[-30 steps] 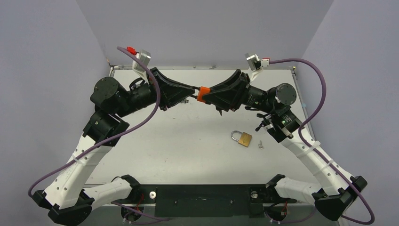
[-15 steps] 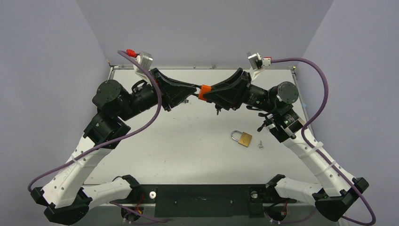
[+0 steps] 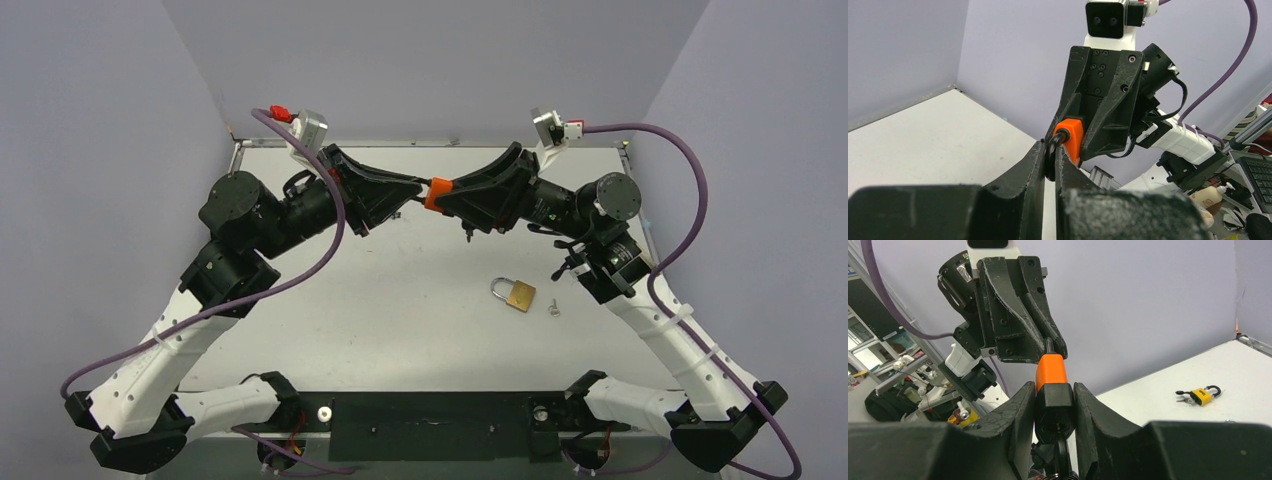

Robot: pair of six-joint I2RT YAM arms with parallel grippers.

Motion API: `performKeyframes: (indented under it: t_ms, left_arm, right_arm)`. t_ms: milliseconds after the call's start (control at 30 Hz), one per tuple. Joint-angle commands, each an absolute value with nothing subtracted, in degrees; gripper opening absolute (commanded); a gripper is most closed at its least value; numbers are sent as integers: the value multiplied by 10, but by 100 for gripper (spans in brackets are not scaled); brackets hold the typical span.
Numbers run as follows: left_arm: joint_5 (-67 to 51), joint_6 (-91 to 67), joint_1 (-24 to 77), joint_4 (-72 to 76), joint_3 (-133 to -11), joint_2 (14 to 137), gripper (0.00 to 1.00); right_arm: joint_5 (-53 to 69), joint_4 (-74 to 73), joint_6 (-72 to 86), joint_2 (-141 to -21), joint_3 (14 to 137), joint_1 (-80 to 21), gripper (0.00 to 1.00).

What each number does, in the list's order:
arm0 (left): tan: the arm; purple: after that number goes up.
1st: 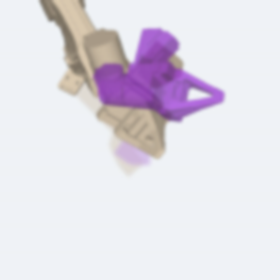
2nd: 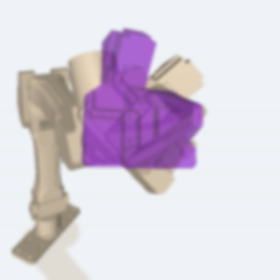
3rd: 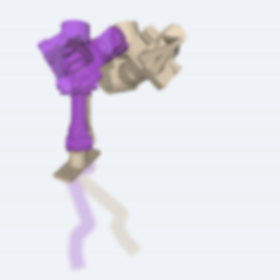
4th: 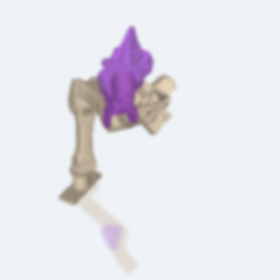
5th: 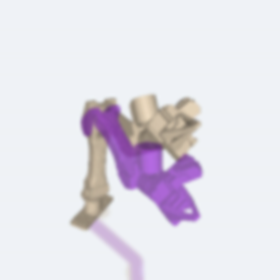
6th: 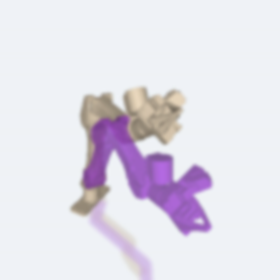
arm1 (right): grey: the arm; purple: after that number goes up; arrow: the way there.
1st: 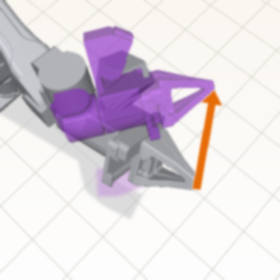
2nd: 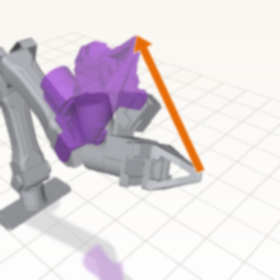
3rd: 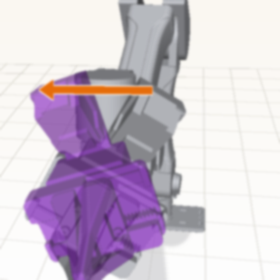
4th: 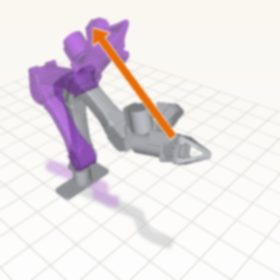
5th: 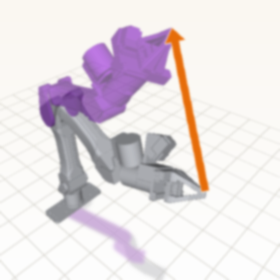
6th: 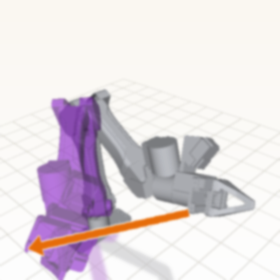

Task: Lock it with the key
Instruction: Lock the lock.

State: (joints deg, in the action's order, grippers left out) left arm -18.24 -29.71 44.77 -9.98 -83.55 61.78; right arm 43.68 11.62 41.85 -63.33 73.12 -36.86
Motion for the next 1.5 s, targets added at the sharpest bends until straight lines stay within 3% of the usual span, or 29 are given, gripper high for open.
performKeyframes:
  t_ms: [0,567,633,667,800,1000,1267,1467]
  left_arm:
    - [-271,-316,510,-160,-821,683,0]
    - [-205,-307,525,-169,-826,674,0]
    - [-189,-303,503,-172,-823,662,0]
    - [-184,-305,494,-173,-822,658,0]
    - [-205,-316,430,-169,-817,633,0]
    - [-255,-307,379,-177,-839,602,0]
    - [-280,-313,368,-174,-857,596,0]
    - [-315,-324,350,-165,-879,597,0]
  right_arm:
    - [410,172,405,-664,766,-406,0]
    - [401,123,363,-658,768,-408,0]
    - [397,119,355,-652,760,-405,12]
    - [396,117,353,-647,753,-403,24]
    - [402,126,352,-626,718,-383,52]
    - [441,233,431,-573,642,-319,69]
    - [458,205,413,-553,601,-294,69]
    - [484,198,402,-558,591,-301,60]
